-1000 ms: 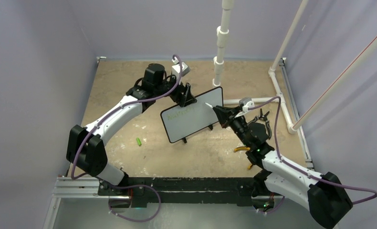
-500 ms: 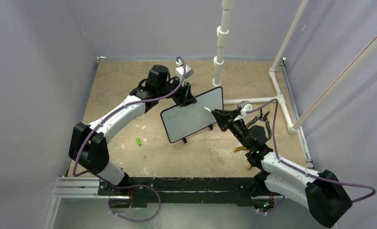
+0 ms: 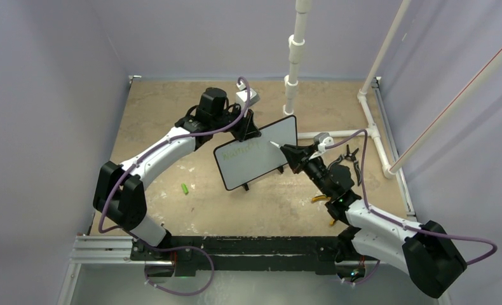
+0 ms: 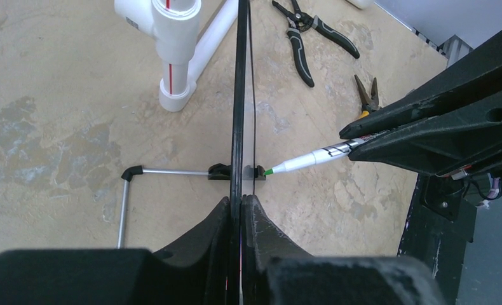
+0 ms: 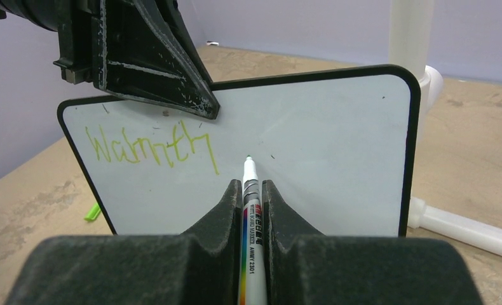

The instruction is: Write a sentence on the whiteboard

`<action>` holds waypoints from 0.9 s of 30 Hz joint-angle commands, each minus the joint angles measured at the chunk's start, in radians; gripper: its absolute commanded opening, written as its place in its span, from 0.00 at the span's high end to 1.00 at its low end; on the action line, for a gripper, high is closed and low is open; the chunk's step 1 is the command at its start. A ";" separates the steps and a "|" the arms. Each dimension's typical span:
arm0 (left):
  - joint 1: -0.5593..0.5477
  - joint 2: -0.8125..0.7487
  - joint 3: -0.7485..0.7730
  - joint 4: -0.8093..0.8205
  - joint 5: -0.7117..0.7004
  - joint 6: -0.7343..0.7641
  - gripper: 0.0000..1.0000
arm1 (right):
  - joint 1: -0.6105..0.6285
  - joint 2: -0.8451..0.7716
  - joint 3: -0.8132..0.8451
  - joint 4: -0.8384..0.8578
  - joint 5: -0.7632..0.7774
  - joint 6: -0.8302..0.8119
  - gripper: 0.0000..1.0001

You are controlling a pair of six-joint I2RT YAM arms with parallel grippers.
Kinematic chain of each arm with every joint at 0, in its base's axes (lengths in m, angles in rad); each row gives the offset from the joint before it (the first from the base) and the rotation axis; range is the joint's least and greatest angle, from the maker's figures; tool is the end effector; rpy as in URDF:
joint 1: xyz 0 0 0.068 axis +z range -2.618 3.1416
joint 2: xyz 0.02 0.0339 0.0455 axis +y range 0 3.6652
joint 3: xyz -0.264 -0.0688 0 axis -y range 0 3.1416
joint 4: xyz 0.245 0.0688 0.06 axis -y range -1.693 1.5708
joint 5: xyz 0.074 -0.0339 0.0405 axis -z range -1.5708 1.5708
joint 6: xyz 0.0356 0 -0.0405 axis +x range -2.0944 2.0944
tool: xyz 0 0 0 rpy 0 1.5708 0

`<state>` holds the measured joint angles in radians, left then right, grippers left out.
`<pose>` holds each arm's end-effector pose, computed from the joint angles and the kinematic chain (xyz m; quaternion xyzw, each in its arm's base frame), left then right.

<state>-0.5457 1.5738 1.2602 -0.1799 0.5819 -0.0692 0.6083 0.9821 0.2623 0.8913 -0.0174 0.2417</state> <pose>0.3007 -0.2055 0.3099 0.3371 0.7644 -0.3834 0.3939 0.1680 0.1178 0.2354 -0.1239 0.6319 0.3205 0.6947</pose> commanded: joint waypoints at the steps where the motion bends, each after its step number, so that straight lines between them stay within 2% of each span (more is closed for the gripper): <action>1: -0.005 0.000 0.005 0.034 0.027 0.021 0.94 | -0.002 0.007 0.049 0.061 0.015 -0.016 1.00; 5: -0.007 0.000 0.003 0.034 0.029 0.025 1.00 | -0.003 0.033 0.065 0.064 0.014 -0.022 1.00; 19: -0.008 -0.004 -0.001 0.033 0.032 0.036 1.00 | -0.003 0.095 0.085 0.046 0.093 -0.031 1.00; 27: -0.008 -0.001 0.001 0.031 0.029 0.040 1.00 | -0.002 0.089 0.054 -0.018 0.076 0.006 1.00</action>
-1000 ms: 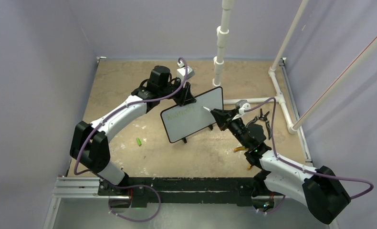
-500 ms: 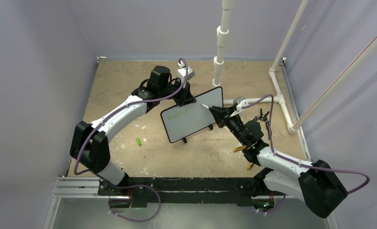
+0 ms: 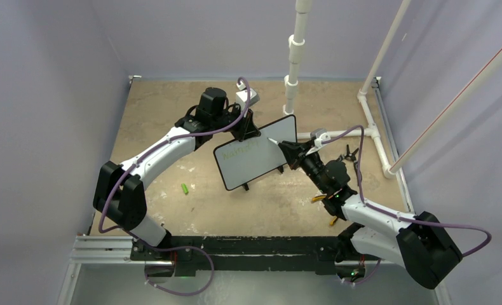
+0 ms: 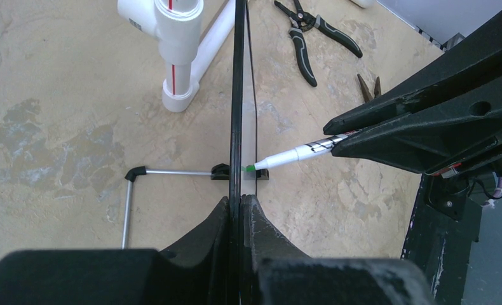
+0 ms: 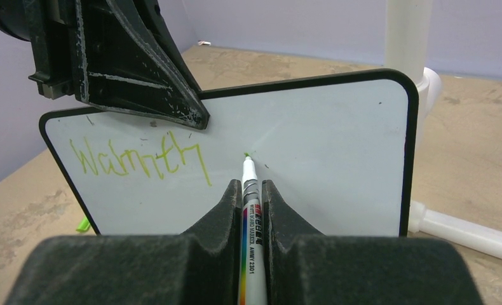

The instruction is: Write a sentence on the whiteboard

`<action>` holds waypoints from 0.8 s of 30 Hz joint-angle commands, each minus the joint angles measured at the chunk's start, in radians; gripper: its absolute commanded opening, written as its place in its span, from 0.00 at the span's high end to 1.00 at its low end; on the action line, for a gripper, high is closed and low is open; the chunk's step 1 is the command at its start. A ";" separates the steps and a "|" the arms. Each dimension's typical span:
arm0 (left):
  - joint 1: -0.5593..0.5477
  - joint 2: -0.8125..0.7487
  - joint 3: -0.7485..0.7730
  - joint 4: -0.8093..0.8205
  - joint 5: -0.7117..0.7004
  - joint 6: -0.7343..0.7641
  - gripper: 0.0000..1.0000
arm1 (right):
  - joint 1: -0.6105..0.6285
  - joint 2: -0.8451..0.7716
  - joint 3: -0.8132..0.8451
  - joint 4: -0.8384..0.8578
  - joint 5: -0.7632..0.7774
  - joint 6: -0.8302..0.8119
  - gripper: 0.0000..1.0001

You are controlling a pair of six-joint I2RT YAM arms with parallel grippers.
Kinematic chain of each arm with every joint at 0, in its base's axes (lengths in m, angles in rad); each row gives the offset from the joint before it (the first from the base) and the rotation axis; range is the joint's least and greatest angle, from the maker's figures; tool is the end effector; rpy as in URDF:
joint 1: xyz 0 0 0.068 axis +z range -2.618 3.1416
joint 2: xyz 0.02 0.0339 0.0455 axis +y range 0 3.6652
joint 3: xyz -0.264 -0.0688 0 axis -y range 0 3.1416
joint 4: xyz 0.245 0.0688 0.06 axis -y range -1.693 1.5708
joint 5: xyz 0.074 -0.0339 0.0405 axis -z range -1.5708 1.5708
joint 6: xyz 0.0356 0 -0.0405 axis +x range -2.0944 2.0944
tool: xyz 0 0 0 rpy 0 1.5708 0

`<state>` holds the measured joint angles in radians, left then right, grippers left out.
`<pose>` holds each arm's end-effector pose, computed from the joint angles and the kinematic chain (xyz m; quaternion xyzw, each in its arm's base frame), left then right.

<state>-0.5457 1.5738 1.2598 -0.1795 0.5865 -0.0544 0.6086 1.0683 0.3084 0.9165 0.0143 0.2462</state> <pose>0.3006 -0.2056 0.3098 0.3437 0.7610 -0.3822 0.3958 0.1808 0.1254 0.2367 -0.1117 0.6400 0.3109 0.6938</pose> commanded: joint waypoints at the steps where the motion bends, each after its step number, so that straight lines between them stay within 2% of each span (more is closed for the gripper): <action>1: -0.008 0.001 0.001 0.031 0.024 0.025 1.00 | -0.003 0.002 0.004 -0.050 0.042 0.004 1.00; 14: -0.008 0.003 0.004 0.031 0.027 0.022 1.00 | -0.003 -0.010 -0.005 -0.086 0.044 0.019 1.00; 24: -0.008 0.005 0.003 0.031 0.026 0.024 1.00 | -0.003 -0.103 -0.015 -0.072 -0.002 0.031 1.00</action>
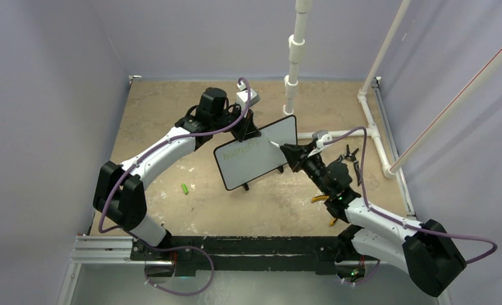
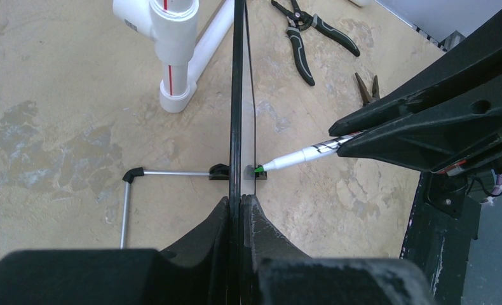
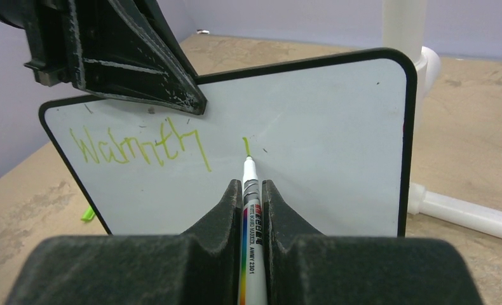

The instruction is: Write a sentence on the whiteboard

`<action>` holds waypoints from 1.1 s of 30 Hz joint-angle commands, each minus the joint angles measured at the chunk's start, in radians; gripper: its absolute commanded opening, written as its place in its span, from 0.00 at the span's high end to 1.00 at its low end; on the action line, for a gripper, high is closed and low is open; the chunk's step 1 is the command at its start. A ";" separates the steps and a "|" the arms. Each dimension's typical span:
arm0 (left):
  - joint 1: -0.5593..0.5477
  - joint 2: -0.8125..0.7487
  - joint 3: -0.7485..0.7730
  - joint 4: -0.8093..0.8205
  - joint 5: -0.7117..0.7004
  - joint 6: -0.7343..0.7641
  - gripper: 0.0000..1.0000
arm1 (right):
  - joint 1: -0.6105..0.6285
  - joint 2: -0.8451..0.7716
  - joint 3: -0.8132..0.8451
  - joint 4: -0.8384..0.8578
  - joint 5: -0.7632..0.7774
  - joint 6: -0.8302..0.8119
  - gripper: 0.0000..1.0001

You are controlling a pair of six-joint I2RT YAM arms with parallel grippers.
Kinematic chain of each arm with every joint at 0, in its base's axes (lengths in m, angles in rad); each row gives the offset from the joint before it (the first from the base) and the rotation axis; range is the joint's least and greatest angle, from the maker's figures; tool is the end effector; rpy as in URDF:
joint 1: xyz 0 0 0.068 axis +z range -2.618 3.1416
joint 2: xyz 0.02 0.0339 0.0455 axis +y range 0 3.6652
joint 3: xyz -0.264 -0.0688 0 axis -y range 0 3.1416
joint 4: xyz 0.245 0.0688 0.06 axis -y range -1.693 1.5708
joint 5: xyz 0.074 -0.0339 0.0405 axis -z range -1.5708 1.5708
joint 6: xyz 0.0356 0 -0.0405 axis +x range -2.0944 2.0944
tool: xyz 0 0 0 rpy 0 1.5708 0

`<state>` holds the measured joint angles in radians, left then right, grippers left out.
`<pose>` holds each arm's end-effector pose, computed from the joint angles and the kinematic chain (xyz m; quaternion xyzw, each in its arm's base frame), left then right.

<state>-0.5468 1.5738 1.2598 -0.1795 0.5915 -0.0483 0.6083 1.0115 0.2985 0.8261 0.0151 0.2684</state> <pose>0.3002 -0.2060 0.3098 0.3474 0.7589 -0.3831 0.3958 0.1754 0.1215 0.2348 -0.1071 0.6574 0.3121 0.6775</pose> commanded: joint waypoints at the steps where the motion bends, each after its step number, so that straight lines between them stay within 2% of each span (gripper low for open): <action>1: -0.006 0.005 0.003 0.031 0.022 0.017 1.00 | -0.003 -0.057 -0.006 0.022 -0.001 0.013 1.00; 33: -0.008 0.009 -0.002 0.035 0.034 0.016 1.00 | -0.001 0.046 0.065 0.134 0.020 0.027 1.00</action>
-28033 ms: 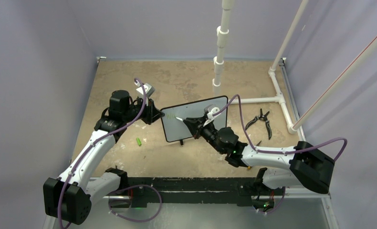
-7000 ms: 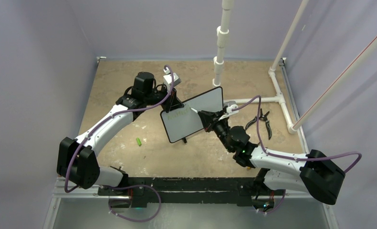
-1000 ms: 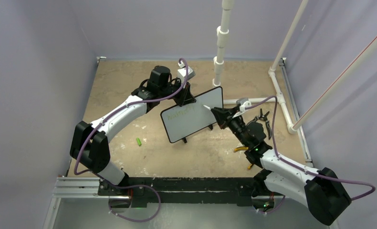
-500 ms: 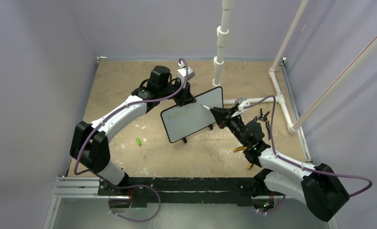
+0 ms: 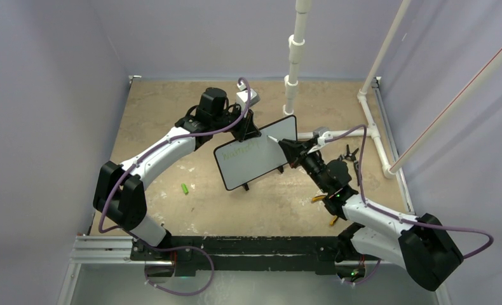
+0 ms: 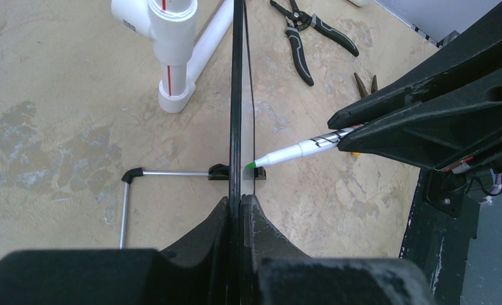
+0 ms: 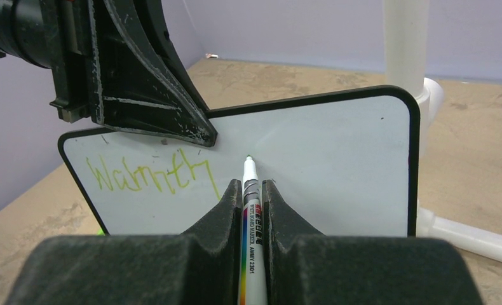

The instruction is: Write a sentence on the whiteboard

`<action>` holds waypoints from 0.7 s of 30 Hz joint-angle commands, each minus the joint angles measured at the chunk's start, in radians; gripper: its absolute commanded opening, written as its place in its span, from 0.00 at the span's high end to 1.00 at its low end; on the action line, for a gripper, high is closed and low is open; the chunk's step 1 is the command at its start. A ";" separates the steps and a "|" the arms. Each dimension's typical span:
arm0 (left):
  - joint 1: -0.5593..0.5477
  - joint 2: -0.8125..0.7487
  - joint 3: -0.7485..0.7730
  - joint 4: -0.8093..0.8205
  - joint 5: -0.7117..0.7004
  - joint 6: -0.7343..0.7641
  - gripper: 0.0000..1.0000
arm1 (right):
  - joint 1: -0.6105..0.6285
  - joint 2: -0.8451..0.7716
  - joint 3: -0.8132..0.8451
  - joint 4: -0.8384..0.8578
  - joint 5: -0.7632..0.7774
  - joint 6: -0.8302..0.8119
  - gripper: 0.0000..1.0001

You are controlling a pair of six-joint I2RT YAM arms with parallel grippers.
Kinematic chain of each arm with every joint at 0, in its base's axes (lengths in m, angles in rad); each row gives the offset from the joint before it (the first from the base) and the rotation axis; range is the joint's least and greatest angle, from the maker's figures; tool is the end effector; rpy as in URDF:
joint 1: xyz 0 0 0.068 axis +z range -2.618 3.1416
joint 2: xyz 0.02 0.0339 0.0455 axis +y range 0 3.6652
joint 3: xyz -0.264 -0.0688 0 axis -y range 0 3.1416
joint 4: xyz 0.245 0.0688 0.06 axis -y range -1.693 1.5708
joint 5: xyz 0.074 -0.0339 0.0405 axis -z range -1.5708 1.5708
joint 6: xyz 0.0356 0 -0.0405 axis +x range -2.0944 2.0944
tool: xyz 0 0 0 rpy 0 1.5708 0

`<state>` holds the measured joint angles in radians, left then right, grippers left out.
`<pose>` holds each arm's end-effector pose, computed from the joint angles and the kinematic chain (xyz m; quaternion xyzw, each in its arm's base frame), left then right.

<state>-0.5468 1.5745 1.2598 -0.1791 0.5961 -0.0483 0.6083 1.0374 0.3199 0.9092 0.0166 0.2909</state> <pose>0.3002 -0.2061 0.3097 0.3484 0.7581 -0.3847 0.3948 0.1787 0.1238 0.2458 -0.0942 0.6292 0.3305 0.6971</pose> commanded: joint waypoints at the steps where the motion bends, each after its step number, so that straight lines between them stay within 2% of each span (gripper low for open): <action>1: -0.008 0.009 -0.002 0.035 0.032 0.016 1.00 | -0.001 0.026 0.046 0.050 0.022 0.005 1.00; 21: -0.008 0.007 -0.004 0.036 0.007 0.013 1.00 | -0.001 -0.049 -0.012 -0.005 0.074 0.007 1.00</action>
<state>-0.5465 1.5764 1.2598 -0.1738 0.5953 -0.0486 0.6083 0.9863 0.3202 0.9154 0.0586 0.2958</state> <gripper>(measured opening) 0.053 0.112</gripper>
